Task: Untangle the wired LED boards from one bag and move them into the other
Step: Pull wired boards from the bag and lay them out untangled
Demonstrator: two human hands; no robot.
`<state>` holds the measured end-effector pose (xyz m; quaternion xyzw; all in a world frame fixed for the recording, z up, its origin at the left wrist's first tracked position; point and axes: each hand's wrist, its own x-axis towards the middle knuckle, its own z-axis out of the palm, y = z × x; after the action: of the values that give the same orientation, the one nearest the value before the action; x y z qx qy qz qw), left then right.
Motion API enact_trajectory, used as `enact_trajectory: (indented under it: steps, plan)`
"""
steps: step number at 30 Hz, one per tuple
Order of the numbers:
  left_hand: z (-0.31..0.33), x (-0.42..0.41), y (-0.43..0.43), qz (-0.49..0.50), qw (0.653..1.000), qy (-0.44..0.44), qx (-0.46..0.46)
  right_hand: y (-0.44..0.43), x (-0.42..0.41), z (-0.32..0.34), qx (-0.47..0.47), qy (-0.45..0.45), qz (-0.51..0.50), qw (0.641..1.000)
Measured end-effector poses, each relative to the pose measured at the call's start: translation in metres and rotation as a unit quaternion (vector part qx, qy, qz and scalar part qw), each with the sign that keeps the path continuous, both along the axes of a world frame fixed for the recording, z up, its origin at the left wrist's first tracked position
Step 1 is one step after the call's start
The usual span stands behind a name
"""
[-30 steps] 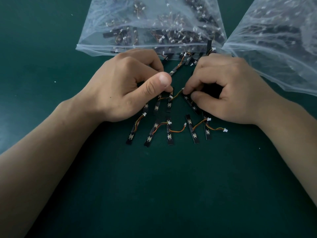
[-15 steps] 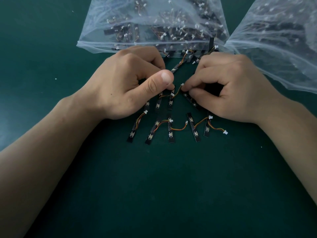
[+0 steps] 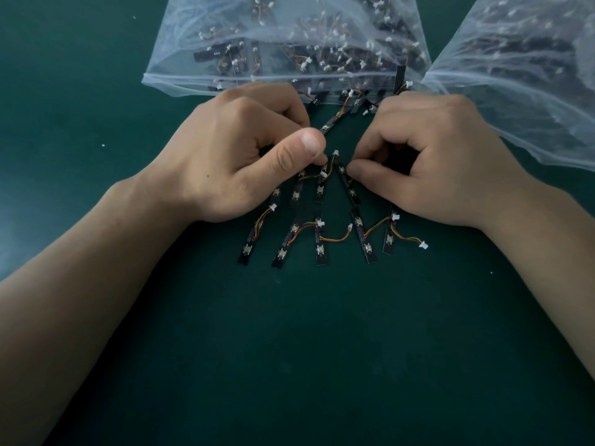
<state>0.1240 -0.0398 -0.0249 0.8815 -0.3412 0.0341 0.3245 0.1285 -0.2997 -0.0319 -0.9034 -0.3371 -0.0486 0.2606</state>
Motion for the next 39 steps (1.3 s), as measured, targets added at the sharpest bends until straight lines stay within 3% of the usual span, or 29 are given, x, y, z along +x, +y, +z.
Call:
enact_trajectory:
  steps: [15,23,31,39]
  plan:
    - [0.0,-0.003,0.0,0.008,1.0,-0.013,-0.005,-0.002,0.001,-0.002,0.016,-0.01,0.01,1.0]
    - [-0.001,0.0,0.001,0.07,0.994,0.018,-0.078,-0.008,-0.002,-0.001,0.139,0.005,-0.04,0.989]
    - [-0.004,0.002,0.001,0.107,0.992,0.056,-0.049,-0.015,-0.002,-0.006,0.107,-0.02,-0.179,0.978]
    - [-0.004,0.003,0.002,0.114,0.991,0.065,-0.036,-0.02,-0.006,-0.005,0.092,-0.009,-0.201,0.975]
